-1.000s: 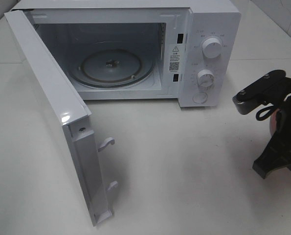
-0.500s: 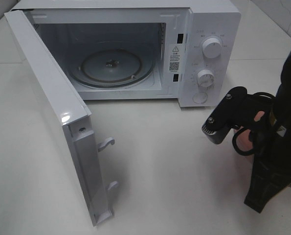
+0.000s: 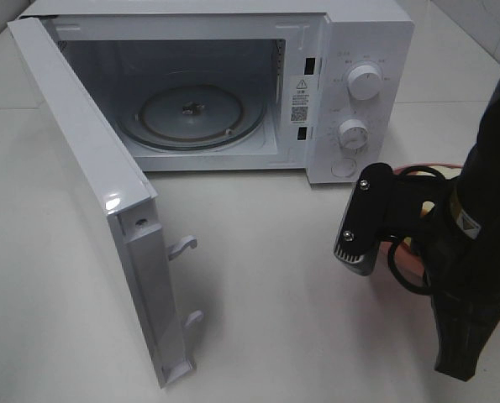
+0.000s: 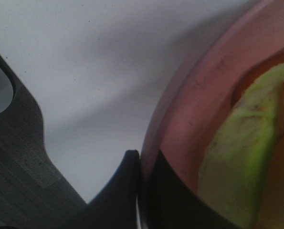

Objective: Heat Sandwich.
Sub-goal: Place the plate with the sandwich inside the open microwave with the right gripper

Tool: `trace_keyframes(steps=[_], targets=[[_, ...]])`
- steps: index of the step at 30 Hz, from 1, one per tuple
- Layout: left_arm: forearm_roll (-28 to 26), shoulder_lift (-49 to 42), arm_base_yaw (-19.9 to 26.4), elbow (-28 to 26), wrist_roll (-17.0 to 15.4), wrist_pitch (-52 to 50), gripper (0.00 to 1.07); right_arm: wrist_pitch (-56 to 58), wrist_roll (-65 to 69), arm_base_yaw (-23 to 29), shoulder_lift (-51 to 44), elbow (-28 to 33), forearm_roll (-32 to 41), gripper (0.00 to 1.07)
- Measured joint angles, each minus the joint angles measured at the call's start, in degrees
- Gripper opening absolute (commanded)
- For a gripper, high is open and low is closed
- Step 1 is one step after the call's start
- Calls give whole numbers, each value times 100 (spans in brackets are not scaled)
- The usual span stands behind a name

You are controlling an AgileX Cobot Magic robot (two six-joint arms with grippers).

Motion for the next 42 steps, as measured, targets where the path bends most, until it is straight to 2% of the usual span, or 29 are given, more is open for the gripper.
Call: trace_keyframes(steps=[11, 36, 42], targets=[[0, 0, 0, 0, 0, 0, 98, -464, -1020, 0, 0, 0, 0, 2], [0, 0, 0, 0, 0, 0, 98, -1180, -4320, 0, 0, 17, 0, 4], [0, 0, 0, 0, 0, 0, 98, -1495, -4486, 0, 0, 17, -11, 3]])
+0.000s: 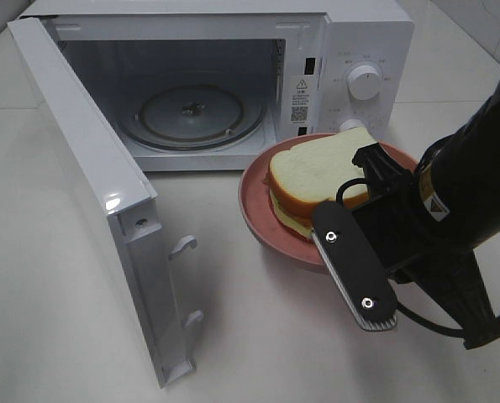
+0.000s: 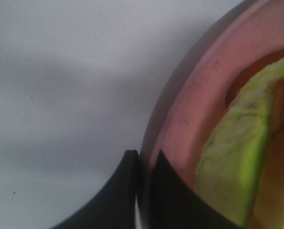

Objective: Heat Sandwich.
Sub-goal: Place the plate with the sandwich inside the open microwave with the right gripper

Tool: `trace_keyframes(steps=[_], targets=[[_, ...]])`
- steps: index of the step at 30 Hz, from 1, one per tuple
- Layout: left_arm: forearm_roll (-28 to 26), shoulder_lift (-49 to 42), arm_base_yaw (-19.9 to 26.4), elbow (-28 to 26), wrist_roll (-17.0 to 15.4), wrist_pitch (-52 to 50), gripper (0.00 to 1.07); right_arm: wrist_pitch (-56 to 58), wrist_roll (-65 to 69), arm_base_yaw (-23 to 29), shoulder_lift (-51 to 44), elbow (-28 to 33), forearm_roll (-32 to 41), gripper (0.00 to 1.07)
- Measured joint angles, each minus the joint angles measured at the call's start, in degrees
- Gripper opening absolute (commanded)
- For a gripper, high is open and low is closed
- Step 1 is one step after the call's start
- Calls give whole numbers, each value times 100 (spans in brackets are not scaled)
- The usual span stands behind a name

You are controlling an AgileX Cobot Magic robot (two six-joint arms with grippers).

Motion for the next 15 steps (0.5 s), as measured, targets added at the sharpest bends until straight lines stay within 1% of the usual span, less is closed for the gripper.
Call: trace_keyframes(steps=[1, 2, 9, 15], targets=[[0, 0, 0, 0, 0, 0, 98, 0, 0, 0, 0, 0, 0, 3], [0, 0, 0, 0, 0, 0, 98, -17, -29, 0, 0, 0, -6, 0], [0, 0, 0, 0, 0, 0, 98, -155, -779, 0, 0, 0, 0, 0], [0, 0, 0, 0, 0, 0, 98, -269, -1432, -17, 17, -40, 149, 0]])
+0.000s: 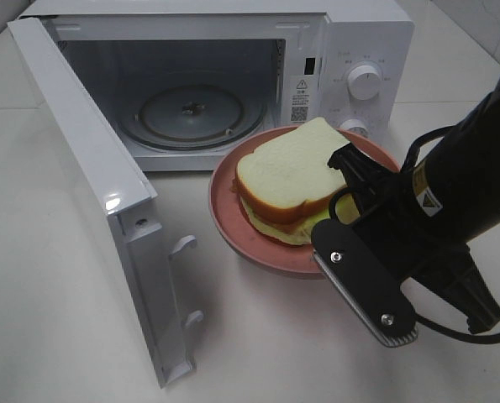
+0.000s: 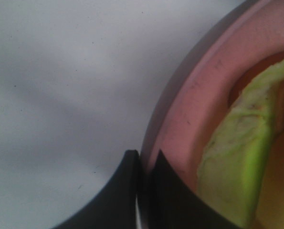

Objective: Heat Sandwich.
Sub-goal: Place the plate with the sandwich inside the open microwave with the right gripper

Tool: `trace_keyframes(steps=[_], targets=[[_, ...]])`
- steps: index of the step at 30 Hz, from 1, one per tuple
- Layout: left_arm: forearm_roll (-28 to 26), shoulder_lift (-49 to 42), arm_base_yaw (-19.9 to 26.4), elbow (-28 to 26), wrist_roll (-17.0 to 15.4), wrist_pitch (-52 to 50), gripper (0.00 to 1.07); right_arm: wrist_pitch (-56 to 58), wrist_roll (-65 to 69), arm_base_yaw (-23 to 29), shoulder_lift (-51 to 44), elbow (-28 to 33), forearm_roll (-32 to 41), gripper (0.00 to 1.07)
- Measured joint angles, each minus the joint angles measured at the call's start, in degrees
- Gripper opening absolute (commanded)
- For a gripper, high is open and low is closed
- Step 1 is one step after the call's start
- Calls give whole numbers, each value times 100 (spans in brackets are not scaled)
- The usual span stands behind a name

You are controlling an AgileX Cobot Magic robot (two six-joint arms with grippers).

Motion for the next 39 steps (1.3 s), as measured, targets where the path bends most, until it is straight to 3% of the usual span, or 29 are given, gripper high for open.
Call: trace_keyframes(steps=[11, 31, 39], targets=[[0, 0, 0, 0, 0, 0, 98, 11, -1593, -327, 390, -602, 1163, 0], [0, 0, 0, 0, 0, 0, 98, 269, -2045, -372, 1822, -2126, 1381, 0], [0, 0, 0, 0, 0, 0, 98, 430, -2338, -602, 2441, -2865, 1891, 0]])
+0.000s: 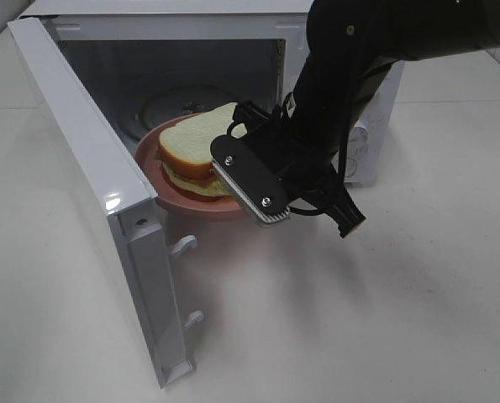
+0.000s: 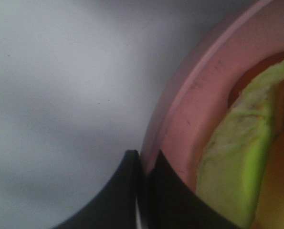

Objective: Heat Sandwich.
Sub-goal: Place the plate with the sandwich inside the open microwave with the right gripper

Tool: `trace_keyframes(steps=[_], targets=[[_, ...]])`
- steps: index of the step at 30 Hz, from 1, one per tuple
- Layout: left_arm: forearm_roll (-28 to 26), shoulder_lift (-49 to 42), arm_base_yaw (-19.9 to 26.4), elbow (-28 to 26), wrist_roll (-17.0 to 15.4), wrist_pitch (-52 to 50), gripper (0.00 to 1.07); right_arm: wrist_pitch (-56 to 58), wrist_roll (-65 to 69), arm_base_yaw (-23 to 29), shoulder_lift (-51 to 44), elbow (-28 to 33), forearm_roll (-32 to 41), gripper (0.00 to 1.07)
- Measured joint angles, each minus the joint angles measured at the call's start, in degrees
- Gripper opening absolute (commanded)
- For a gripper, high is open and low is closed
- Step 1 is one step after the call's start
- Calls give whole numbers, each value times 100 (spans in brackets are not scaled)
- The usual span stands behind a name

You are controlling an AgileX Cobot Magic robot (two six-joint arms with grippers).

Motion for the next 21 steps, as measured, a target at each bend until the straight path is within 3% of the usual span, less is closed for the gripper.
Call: trace_keyframes(steps=[21], targets=[[0, 0, 0, 0, 0, 0, 98, 321, 201, -6, 1014, -1461, 34, 1]])
